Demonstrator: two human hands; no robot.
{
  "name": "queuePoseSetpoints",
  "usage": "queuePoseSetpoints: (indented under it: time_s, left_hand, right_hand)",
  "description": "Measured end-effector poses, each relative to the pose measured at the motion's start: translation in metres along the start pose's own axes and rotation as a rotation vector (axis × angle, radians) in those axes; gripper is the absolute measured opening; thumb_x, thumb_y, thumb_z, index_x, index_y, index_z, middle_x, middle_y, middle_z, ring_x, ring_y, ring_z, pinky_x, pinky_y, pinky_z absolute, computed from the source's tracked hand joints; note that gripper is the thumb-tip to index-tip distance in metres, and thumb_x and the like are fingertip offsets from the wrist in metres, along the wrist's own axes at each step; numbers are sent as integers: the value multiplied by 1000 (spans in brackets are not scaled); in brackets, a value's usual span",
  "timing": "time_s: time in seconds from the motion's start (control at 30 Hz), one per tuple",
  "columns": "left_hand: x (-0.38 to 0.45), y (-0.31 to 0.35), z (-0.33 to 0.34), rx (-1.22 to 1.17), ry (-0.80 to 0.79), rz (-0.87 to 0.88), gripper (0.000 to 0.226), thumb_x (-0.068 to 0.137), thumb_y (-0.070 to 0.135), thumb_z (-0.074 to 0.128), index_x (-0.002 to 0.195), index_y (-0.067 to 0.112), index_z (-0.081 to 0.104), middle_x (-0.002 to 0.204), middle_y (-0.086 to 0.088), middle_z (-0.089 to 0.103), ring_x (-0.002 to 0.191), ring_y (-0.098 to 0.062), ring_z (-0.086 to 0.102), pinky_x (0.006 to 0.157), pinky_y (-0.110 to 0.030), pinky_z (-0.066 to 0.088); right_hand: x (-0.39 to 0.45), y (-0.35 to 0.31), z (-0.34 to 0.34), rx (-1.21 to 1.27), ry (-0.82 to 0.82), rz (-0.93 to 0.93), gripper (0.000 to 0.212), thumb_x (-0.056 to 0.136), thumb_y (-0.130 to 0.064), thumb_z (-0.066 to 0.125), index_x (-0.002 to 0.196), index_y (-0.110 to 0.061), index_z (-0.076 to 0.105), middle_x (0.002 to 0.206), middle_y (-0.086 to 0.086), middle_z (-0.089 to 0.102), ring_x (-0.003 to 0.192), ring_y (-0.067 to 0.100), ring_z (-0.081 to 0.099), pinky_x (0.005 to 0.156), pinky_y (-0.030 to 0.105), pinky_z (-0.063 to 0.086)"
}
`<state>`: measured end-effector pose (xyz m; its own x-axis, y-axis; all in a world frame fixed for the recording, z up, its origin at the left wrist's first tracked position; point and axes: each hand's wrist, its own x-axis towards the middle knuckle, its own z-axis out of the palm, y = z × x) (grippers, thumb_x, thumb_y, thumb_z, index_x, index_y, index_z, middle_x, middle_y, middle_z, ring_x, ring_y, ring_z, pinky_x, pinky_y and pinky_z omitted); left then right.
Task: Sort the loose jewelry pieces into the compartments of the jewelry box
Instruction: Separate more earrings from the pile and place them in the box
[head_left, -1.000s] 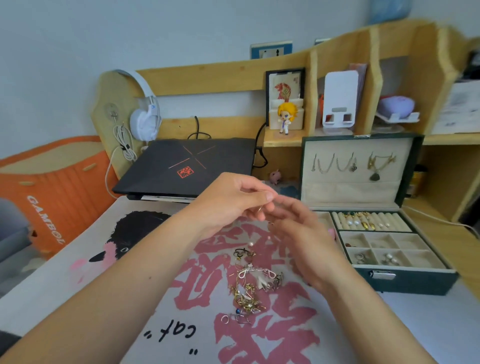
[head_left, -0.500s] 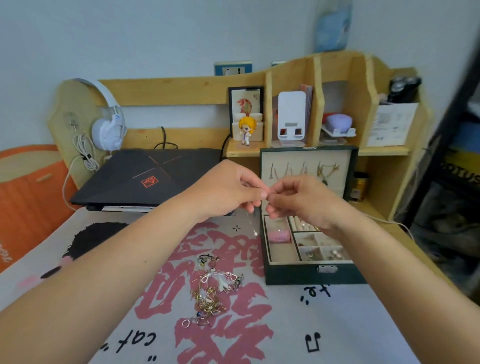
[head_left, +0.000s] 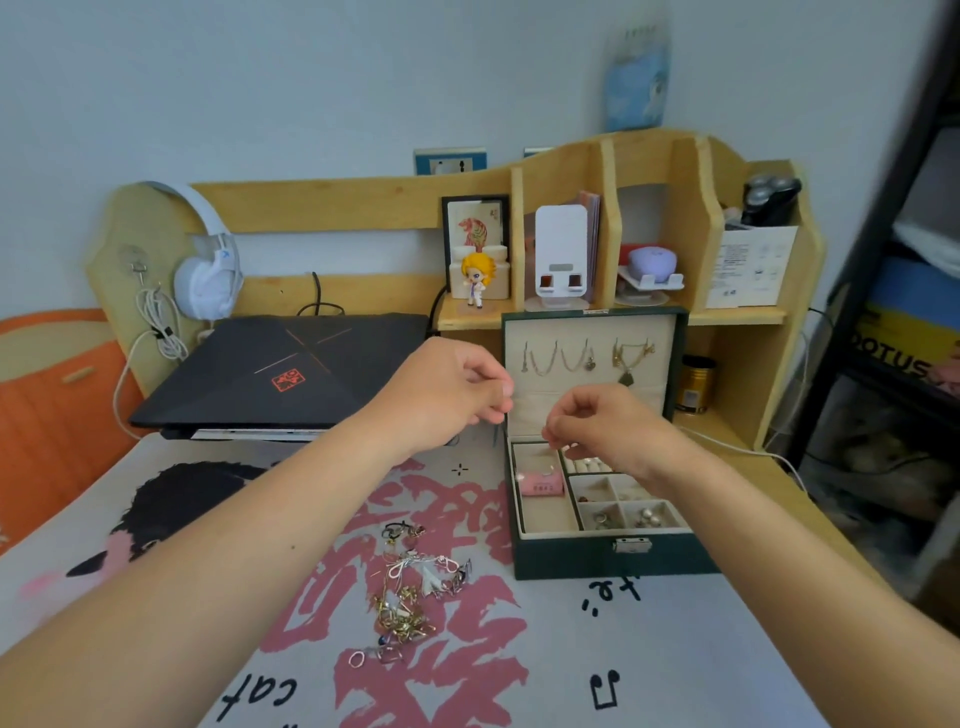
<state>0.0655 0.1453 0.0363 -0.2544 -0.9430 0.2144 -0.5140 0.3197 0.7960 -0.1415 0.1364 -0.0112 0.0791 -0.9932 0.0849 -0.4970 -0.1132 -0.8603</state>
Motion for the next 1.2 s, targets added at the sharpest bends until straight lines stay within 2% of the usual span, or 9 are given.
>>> queuePoseSetpoints:
  time_s: [0.2,0.4,0.6,0.7,0.77,0.83,0.9,1.07,1.2]
  left_hand:
    - [-1,3,10,-99,-47,4,12,102,15,61,105,6,69,93,-8,80,84,-16,79,79,-30,62]
    - [-4,2,21,-99,-95,-12,11,102,11,60,104,5,69,96,-12,79,84,-21,79,75,-29,62]
    - [-1,1,25,-120,-92,-28,12,102,10,59,105,3,68,96,-13,79,85,-22,79,79,-33,63]
    - [1,2,29,-126,-91,-38,12,102,10,60,104,1,68,98,-15,78,88,-25,79,77,-31,62]
    - [3,2,34,-126,-100,-50,13,102,9,60,104,-1,68,99,-17,78,90,-28,78,75,-30,61]
    - [6,-1,40,-113,-116,-57,12,102,9,60,103,0,68,98,-17,77,90,-27,79,76,-31,62]
    - [9,-6,47,-74,-137,-52,11,102,10,60,98,5,68,96,-12,78,86,-22,79,76,-30,62]
    - [14,-19,65,-24,-173,-69,11,102,10,59,95,7,68,93,-10,78,79,-16,78,64,-20,59]
    - [19,-29,73,18,-174,-69,12,101,9,59,93,9,69,90,-9,77,80,-19,79,69,-23,61]
  right_hand:
    - [0,17,13,-89,12,41,3,91,-17,69,91,-19,71,90,1,71,86,17,66,78,30,56]
    - [-1,34,25,-202,0,82,3,91,-23,71,89,-22,73,89,-2,72,86,14,66,71,27,53]
    - [2,40,26,-305,-3,78,8,92,-28,71,89,-24,77,87,-4,74,85,14,68,79,33,59]
    - [0,42,26,-383,-31,74,12,92,-32,70,95,-25,79,87,-7,72,83,10,65,78,31,57]
    - [-4,44,25,-441,-52,65,15,95,-31,66,103,-26,78,95,-8,73,86,9,64,84,32,57]
    - [-8,45,19,-456,-2,47,21,99,-24,60,113,-26,75,113,-7,72,99,10,64,92,32,54]
    - [-14,48,10,-400,100,27,25,101,-19,55,118,-25,73,121,-6,70,107,11,62,93,28,50]
    - [-36,67,-10,-250,278,-7,25,100,-18,55,114,-26,74,116,-7,71,100,8,64,85,27,54]
    - [-49,78,-20,-168,319,-8,25,100,-16,55,112,-25,75,107,-9,71,91,4,63,68,17,49]
